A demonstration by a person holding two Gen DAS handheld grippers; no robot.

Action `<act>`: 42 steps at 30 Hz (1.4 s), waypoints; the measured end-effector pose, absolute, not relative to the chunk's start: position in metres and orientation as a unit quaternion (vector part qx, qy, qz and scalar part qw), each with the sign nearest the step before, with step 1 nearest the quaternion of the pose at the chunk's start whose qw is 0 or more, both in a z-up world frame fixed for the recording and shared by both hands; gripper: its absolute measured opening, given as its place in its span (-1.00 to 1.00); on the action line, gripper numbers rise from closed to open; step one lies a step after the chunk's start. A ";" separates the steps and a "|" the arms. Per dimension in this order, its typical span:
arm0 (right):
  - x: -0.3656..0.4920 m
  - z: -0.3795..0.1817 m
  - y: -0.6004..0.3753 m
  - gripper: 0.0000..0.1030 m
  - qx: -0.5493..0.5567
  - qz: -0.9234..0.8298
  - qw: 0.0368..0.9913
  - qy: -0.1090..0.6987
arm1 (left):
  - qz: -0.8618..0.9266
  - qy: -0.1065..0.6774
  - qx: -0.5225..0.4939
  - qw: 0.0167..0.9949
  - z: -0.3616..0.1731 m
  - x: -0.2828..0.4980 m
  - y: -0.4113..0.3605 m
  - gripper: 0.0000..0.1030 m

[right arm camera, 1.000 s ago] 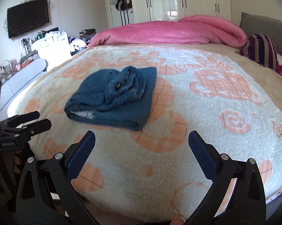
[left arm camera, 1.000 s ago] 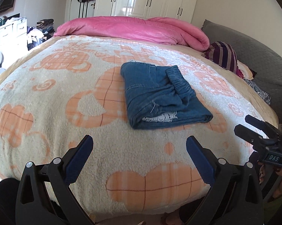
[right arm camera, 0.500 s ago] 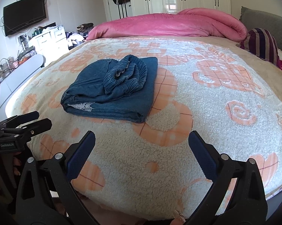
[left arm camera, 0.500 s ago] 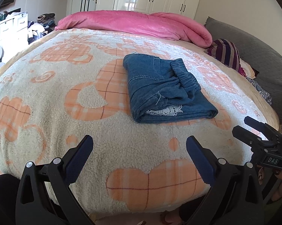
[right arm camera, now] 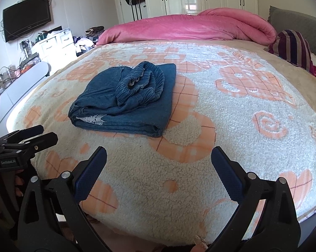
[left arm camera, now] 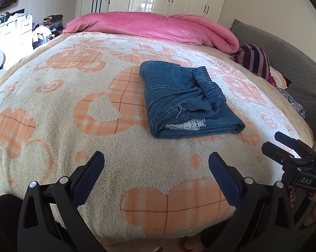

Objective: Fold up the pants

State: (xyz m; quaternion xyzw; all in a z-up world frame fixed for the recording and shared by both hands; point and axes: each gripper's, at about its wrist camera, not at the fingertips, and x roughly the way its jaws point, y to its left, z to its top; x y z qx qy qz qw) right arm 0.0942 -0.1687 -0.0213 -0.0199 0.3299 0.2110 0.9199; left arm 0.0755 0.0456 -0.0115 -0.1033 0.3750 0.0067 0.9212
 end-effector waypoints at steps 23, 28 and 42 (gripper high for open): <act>0.092 -0.021 -0.170 0.83 -0.016 0.211 0.919 0.334 | 0.012 0.375 -0.101 0.921 -0.010 0.073 0.048 0.92; 0.091 -0.021 -0.171 0.83 -0.010 0.211 0.919 0.334 | 0.014 0.376 -0.102 0.921 -0.009 0.073 0.048 0.92; 0.091 -0.021 -0.169 0.83 -0.014 0.209 0.919 0.335 | 0.020 0.378 -0.099 0.920 -0.009 0.073 0.048 0.92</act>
